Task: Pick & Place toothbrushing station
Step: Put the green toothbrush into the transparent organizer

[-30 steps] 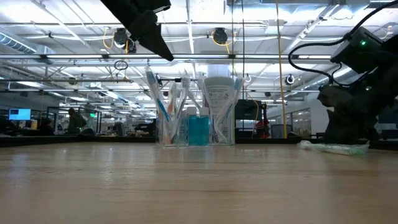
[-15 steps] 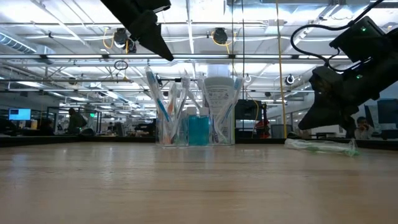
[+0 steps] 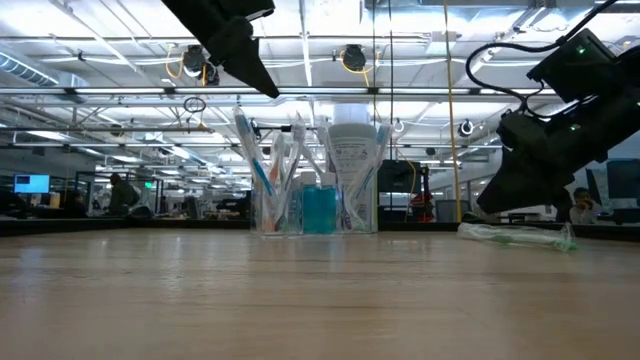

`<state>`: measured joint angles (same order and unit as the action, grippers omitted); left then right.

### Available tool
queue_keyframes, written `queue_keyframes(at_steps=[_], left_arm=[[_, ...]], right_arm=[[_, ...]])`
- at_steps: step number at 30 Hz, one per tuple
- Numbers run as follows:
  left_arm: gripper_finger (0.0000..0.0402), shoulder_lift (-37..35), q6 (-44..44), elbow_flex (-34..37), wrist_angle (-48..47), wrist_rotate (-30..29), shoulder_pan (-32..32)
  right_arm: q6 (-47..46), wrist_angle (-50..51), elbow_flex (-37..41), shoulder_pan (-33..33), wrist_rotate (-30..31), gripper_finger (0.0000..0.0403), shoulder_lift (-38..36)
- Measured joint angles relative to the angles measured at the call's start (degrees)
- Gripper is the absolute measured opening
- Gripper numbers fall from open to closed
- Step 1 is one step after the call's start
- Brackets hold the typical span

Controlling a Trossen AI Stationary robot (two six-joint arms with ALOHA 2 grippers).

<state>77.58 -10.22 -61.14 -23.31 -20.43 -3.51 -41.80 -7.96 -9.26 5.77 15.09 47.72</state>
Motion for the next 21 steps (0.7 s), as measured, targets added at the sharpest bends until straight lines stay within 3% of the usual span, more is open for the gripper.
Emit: queue_keyframes(at_steps=[9, 17, 21], left_arm=[[0.0202, 0.0, 0.2, 0.0, 0.0, 0.0, 0.0], [0.0202, 0.0, 0.2, 0.0, 0.0, 0.0, 0.0], [0.0202, 0.0, 0.2, 0.0, 0.0, 0.0, 0.0]], right_arm=[[-4.3, 0.5, 1.6, 0.2, 2.7, 0.0159, 3.6], [-6.0, -13.8, 5.1, 0.6, 2.7, 0.0169, 8.3], [-6.0, -14.3, 5.1, 0.6, 2.7, 0.0169, 11.6]])
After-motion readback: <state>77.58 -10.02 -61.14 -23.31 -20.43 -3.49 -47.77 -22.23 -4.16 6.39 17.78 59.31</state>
